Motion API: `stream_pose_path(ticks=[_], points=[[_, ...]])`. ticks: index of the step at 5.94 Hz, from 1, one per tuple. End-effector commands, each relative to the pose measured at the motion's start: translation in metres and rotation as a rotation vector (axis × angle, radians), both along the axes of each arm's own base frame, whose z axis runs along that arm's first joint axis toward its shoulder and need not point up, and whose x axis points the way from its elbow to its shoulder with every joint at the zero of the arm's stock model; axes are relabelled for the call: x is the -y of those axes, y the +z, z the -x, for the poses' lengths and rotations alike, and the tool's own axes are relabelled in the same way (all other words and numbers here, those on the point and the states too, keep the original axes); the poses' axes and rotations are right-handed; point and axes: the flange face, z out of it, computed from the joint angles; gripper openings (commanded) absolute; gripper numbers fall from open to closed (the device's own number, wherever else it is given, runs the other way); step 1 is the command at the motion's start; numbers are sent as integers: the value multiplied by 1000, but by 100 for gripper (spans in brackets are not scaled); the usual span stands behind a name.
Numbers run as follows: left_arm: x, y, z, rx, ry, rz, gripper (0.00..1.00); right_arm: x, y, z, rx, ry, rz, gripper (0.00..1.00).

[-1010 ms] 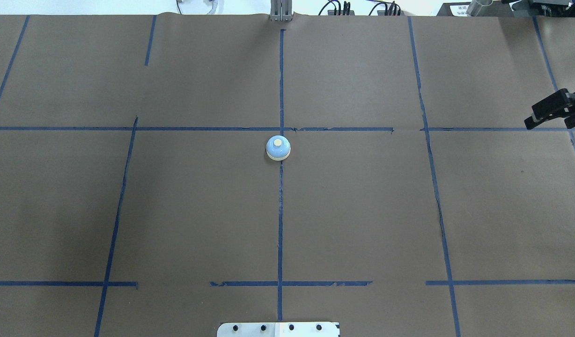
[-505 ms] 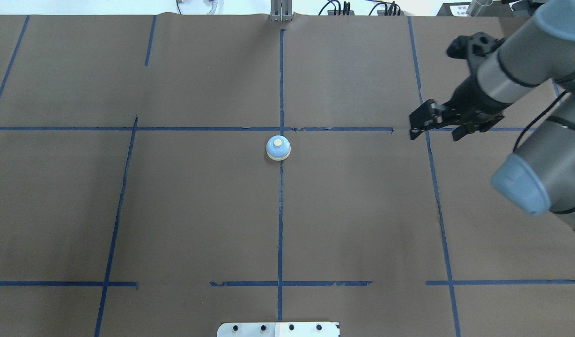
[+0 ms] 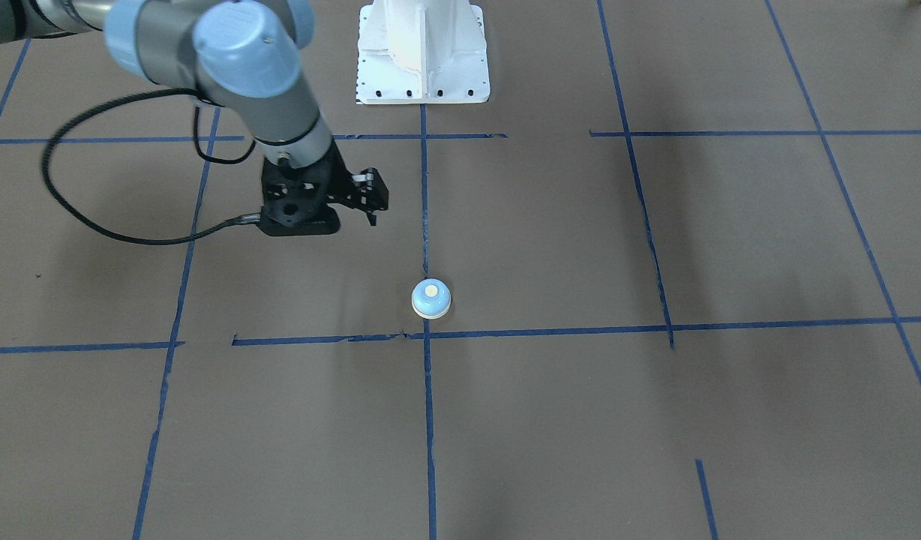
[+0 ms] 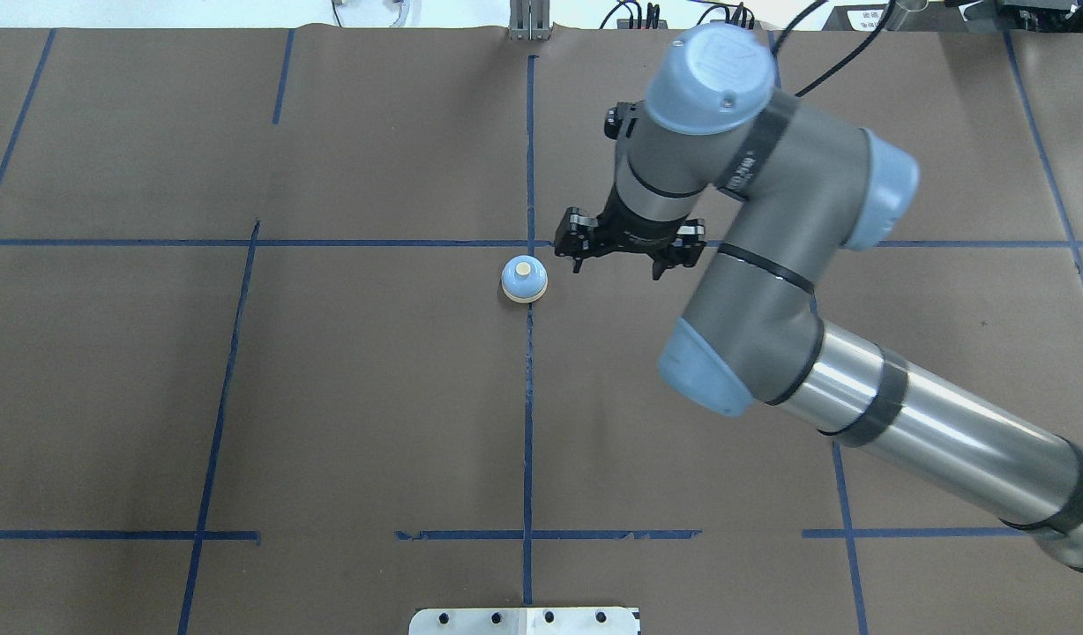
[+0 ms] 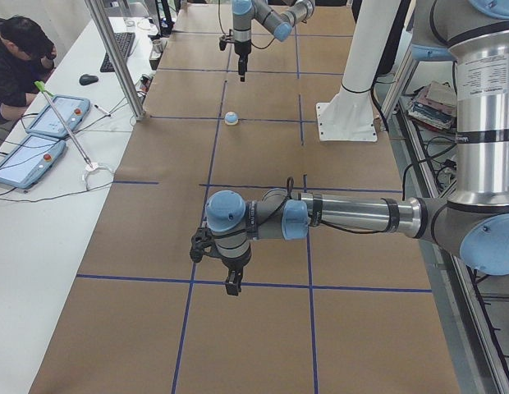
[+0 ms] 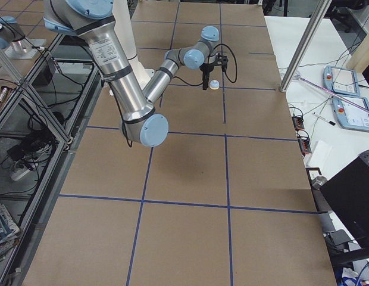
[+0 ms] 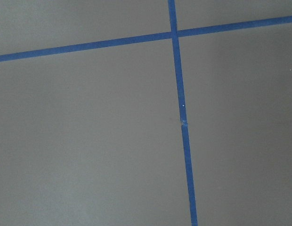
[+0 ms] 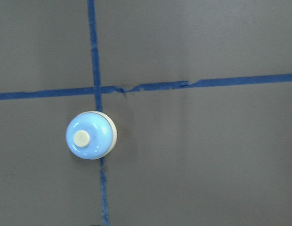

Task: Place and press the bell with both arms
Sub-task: 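Move the right gripper over the blue bell, then press down on the bell's top button with the right gripper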

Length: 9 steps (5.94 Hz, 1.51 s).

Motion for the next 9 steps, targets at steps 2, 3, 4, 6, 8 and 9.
stream_pose_path(ticks=[2, 3, 4, 6, 8, 9], points=[[0, -1, 0, 0, 0, -2, 100, 42, -1, 104, -24, 16, -6, 3], [0, -1, 0, 0, 0, -2, 100, 48, 3, 115, -43, 14, 5, 3], [-2, 0, 0, 0, 0, 1, 100, 47, 4, 117, -47, 16, 1, 3], [-2, 0, 0, 0, 0, 1, 100, 46, 1, 118, -44, 18, 2, 3], [-2, 1, 0, 0, 1, 2, 100, 41, 11, 128, -61, 3, 8, 3], [-2, 1, 0, 0, 1, 2, 100, 40, 11, 129, -61, 3, 7, 3]])
